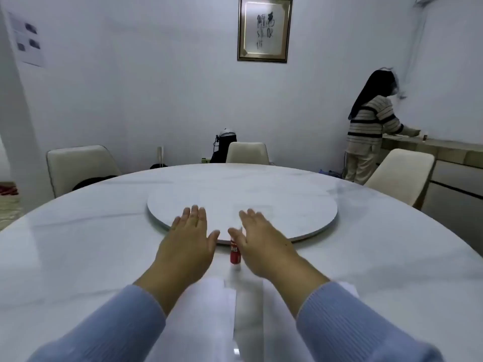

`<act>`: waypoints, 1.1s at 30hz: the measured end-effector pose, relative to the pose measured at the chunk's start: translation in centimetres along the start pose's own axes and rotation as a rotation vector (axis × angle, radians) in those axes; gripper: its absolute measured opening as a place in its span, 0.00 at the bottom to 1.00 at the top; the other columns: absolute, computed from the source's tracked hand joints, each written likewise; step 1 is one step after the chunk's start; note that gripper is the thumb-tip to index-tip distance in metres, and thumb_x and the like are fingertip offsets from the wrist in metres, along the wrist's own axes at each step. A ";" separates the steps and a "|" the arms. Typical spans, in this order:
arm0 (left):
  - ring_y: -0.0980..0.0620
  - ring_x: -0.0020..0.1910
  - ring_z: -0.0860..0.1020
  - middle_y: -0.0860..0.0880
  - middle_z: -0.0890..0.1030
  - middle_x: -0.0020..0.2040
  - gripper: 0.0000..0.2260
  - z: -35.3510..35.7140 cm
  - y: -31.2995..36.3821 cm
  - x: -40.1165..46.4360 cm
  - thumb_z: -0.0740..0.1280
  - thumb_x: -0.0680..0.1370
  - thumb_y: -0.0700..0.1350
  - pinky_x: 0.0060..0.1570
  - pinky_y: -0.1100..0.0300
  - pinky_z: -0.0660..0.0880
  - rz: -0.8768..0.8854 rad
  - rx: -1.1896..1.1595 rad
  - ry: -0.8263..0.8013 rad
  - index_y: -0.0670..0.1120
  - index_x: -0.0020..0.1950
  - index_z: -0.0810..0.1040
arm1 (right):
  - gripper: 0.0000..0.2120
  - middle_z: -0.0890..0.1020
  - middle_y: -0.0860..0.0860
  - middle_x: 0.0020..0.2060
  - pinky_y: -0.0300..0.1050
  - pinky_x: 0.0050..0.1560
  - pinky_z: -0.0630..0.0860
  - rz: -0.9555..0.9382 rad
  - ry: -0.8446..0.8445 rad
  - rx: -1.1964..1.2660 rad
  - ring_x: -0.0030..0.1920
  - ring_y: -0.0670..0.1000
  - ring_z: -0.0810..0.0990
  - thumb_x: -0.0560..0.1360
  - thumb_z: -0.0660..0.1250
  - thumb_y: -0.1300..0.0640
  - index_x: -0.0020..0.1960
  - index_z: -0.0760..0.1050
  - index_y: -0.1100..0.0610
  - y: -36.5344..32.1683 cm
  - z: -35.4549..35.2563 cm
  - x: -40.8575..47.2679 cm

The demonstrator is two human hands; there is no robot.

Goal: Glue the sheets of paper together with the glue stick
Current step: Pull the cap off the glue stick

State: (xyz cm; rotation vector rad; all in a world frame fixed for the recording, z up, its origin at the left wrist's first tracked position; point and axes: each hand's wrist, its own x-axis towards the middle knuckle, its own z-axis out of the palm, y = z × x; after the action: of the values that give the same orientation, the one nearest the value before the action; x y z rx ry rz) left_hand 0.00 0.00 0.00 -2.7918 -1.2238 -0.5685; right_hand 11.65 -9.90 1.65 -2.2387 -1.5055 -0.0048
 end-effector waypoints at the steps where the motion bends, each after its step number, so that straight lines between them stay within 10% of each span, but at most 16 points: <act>1: 0.47 0.77 0.47 0.43 0.49 0.78 0.28 0.3 -0.1 -0.5 0.46 0.82 0.53 0.75 0.55 0.47 -0.011 0.003 -0.002 0.40 0.77 0.45 | 0.27 0.54 0.51 0.78 0.46 0.74 0.54 -0.018 -0.021 0.030 0.78 0.50 0.52 0.81 0.49 0.44 0.78 0.52 0.53 -0.1 0.3 -0.3; 9: 0.52 0.77 0.46 0.48 0.50 0.79 0.25 2.2 0.6 -3.3 0.49 0.82 0.51 0.74 0.59 0.47 -0.093 -0.381 -0.113 0.44 0.77 0.49 | 0.09 0.76 0.48 0.50 0.44 0.48 0.74 0.075 0.210 0.302 0.47 0.49 0.75 0.79 0.61 0.52 0.58 0.69 0.52 -0.7 2.4 -1.1; 14: 0.54 0.67 0.70 0.53 0.73 0.67 0.17 2.2 2.4 -3.9 0.61 0.79 0.49 0.63 0.63 0.65 -0.092 -0.816 -0.008 0.50 0.68 0.71 | 0.08 0.77 0.45 0.43 0.25 0.31 0.71 0.079 0.375 0.592 0.36 0.41 0.76 0.78 0.63 0.55 0.57 0.72 0.53 -0.8 1.8 -2.2; 19: 0.52 0.46 0.79 0.52 0.82 0.43 0.07 1.3 3.1 -4.4 0.60 0.79 0.44 0.48 0.60 0.75 -0.016 -1.071 0.044 0.52 0.49 0.78 | 0.11 0.79 0.45 0.36 0.31 0.40 0.75 0.020 0.453 1.050 0.37 0.42 0.79 0.72 0.72 0.57 0.53 0.76 0.52 -0.7 -0.6 -2.9; 26: 0.53 0.39 0.78 0.48 0.80 0.37 0.12 0.9 3.0 -5.6 0.58 0.79 0.43 0.46 0.59 0.77 -0.029 -1.741 -0.362 0.42 0.57 0.79 | 0.09 0.82 0.51 0.45 0.44 0.50 0.75 -0.042 0.063 1.353 0.43 0.49 0.76 0.77 0.63 0.58 0.50 0.82 0.53 0.6 -1.7 -3.3; 33: 0.48 0.43 0.76 0.44 0.81 0.42 0.12 0.7 3.8 -5.9 0.59 0.79 0.43 0.52 0.55 0.74 -0.062 -1.729 -0.283 0.42 0.56 0.78 | 0.06 0.80 0.45 0.31 0.36 0.34 0.78 -0.018 0.323 1.298 0.35 0.44 0.79 0.69 0.74 0.56 0.45 0.80 0.55 -0.7 -1.2 -3.5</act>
State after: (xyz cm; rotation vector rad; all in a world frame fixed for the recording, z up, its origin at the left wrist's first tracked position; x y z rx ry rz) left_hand -0.73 -6.59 -2.29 -4.1567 -0.9682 -2.1031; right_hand 9.86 -13.19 2.11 -1.0918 -0.8810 0.4450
